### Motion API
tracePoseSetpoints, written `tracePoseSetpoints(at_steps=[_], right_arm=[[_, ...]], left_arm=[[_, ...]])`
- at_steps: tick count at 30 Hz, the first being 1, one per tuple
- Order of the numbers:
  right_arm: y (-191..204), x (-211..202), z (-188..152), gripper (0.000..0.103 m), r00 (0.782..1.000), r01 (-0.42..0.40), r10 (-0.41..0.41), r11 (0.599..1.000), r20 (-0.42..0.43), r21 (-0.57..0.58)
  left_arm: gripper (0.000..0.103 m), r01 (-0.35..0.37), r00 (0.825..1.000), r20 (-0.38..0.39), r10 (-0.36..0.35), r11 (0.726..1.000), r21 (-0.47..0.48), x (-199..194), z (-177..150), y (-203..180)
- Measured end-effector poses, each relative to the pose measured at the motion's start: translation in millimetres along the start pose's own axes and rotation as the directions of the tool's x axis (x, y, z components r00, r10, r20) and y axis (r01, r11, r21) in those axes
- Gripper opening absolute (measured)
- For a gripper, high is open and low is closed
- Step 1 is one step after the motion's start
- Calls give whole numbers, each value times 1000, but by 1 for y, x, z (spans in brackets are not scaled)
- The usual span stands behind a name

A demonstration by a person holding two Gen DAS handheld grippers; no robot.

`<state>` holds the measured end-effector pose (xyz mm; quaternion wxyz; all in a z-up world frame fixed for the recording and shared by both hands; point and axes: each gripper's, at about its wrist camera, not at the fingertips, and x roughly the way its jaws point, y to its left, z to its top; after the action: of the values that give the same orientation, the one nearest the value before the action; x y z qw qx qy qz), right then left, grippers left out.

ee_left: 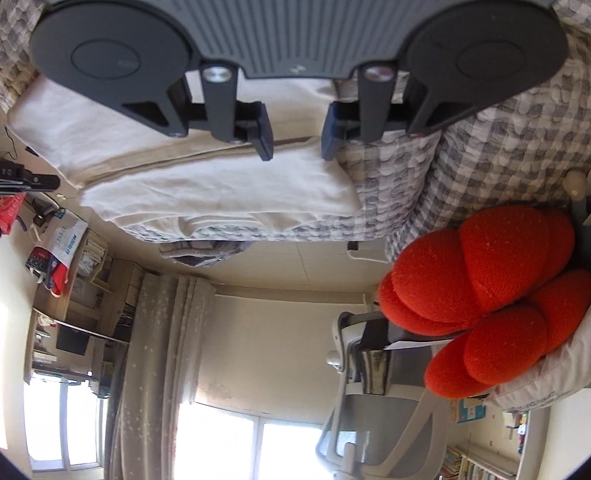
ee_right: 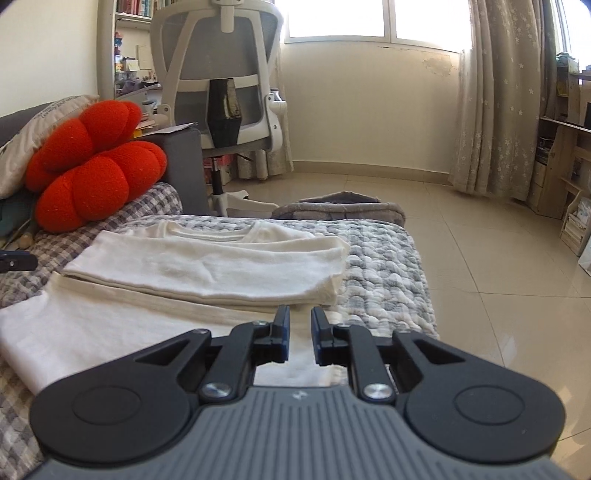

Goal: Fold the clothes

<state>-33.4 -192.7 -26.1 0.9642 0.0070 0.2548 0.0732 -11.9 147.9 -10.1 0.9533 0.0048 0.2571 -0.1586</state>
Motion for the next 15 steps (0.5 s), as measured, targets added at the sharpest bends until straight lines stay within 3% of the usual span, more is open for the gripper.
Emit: tracePoseSetpoints(at_steps=[5, 8, 10, 13, 15], right_arm=[[22, 18, 3, 17, 998, -52, 51, 999, -42, -11], [13, 32, -6, 17, 996, -11, 12, 1000, -89, 12], [-2, 36, -15, 14, 994, 24, -20, 999, -104, 42], [-23, 25, -22, 6, 996, 12, -3, 995, -87, 103], [-26, 16, -22, 10, 996, 31, -22, 994, -86, 107]], left_arm=[[29, 58, 996, -79, -50, 993, 101, 27, -8, -30], [29, 36, 990, -136, -22, 995, 97, 44, -25, -25], [30, 55, 994, -102, -46, 994, 93, 38, -38, -16], [30, 61, 993, -106, -52, 995, 85, 25, -42, -4], [30, 43, 994, -101, -31, 993, 114, 15, -44, 0]])
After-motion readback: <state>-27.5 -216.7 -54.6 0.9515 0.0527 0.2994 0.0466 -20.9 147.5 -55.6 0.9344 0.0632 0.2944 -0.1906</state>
